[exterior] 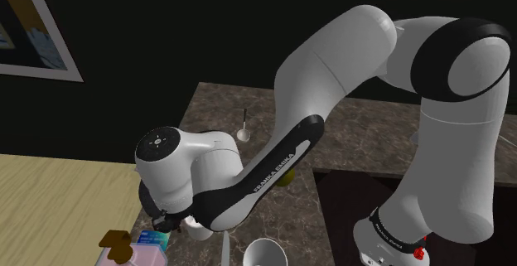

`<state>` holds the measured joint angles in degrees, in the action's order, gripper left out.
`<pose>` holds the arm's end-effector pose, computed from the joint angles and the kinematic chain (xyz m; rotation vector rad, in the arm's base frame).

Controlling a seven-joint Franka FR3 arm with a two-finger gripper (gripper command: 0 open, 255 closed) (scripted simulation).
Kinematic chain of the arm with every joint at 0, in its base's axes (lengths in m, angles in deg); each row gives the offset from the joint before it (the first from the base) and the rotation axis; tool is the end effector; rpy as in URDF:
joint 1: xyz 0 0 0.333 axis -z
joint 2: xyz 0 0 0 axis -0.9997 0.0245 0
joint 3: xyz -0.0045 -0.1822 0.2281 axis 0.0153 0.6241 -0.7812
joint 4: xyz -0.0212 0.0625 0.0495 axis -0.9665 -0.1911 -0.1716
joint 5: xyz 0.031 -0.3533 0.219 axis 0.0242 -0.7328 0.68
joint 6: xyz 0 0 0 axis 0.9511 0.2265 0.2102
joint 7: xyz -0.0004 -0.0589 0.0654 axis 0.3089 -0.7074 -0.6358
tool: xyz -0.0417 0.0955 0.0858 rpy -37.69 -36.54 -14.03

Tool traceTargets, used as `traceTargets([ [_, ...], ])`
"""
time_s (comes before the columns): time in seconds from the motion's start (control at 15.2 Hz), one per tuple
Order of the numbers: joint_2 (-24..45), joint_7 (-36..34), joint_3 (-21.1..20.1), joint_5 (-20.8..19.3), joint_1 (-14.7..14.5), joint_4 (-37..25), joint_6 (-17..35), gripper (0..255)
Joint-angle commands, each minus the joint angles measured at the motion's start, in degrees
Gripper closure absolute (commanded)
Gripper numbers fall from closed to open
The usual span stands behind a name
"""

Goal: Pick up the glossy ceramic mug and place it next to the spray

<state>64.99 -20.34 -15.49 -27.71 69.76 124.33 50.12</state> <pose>0.3917 0.4603 0.1814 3.0761 -0.2693 0.0663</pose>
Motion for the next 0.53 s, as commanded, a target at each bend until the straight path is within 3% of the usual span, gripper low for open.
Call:
traceTargets([
  [0.0, -0.01, 0.00, 0.00, 0.00, 0.00, 0.00, 0.00, 0],
  [0.26, -0.01, 0.00, 0.00, 0.00, 0.00, 0.00, 0.00, 0],
  [0.46, -4.00, 2.14, -2.17, 3.37, 1.35, -0.71, -4.09, 0],
])
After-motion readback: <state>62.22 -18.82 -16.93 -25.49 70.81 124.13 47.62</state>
